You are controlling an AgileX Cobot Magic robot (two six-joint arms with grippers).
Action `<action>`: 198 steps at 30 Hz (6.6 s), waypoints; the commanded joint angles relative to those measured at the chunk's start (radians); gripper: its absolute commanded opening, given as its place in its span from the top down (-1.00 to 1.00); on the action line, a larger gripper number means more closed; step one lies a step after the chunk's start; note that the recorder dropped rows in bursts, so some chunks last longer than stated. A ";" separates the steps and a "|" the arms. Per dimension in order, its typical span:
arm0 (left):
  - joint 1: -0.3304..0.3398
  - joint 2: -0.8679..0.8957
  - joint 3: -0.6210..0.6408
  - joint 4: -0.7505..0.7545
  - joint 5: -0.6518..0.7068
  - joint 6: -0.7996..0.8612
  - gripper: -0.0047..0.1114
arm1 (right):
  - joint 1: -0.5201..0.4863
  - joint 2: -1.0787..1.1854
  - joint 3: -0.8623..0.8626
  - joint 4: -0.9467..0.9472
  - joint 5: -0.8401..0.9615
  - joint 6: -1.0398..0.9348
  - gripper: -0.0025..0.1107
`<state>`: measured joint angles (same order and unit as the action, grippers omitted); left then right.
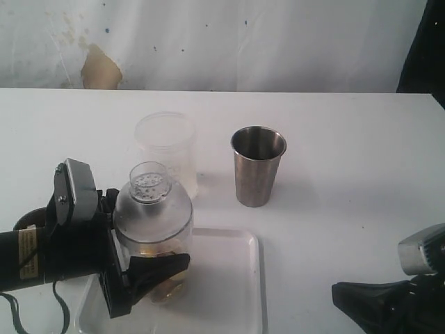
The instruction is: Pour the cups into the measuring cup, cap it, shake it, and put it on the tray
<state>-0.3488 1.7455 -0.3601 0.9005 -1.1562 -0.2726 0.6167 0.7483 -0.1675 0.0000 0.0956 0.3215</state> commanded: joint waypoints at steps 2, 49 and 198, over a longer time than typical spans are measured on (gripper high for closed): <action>-0.004 0.000 -0.002 -0.007 -0.015 0.002 -0.66 | -0.008 -0.002 0.005 0.000 -0.014 -0.011 0.95; -0.002 -0.522 -0.001 0.844 0.686 -1.406 0.81 | -0.008 -0.002 0.005 0.000 -0.008 -0.011 0.95; 0.326 -1.745 0.360 -0.937 1.390 0.165 0.92 | -0.430 -0.322 0.037 -0.071 0.143 -0.277 0.95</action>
<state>-0.0227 0.0054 -0.0052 -0.0230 0.2474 -0.1035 0.2457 0.5138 -0.1570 -0.0575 0.1530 0.0892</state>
